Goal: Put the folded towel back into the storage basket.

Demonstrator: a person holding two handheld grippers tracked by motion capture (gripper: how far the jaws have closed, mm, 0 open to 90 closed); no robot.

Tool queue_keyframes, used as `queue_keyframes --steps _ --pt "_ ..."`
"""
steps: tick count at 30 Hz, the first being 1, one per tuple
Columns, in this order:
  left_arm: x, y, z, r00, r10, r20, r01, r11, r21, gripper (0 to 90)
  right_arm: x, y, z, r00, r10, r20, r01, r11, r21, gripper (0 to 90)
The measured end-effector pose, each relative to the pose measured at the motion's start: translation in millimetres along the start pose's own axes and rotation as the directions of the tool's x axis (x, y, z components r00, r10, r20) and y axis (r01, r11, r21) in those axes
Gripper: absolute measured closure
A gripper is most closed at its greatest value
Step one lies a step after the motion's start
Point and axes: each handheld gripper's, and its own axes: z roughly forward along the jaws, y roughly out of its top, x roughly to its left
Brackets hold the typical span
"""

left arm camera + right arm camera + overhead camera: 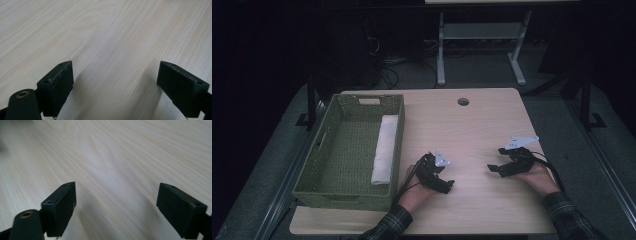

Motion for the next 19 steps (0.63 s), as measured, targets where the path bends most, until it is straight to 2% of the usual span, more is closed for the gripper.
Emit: queue_keyframes --steps 3,7,9,15,19 --pt "-3.5 -0.6 2.2 0.9997 0.005 0.023 -0.004 0.9997 -0.023 12.6 2.1 -4.5 2.8 0.9997 0.011 0.020 -0.012 0.999 0.031 12.6" --pt "-3.8 -4.6 4.6 0.9990 -0.001 0.044 0.004 0.9980 -0.064 12.5 4.8 -10.0 4.5 0.9994 0.014 0.032 -0.014 1.000 -0.015 10.3" --pt "-4.2 -6.6 5.5 0.9990 -0.001 0.046 0.005 0.9961 -0.088 12.4 4.5 -10.3 4.3 0.9993 0.013 0.036 -0.013 1.000 -0.010 8.9" --pt "-3.8 -6.7 5.6 0.9991 0.004 0.042 0.000 0.9959 -0.091 12.4 4.4 -10.3 4.5 0.9992 0.014 0.036 -0.014 1.000 -0.008 8.4" --pt "-5.7 -7.8 4.6 0.9994 -0.023 0.026 0.025 0.9958 -0.088 12.5 4.5 -10.3 4.5 0.9993 0.014 0.035 -0.013 1.000 -0.008 8.3"
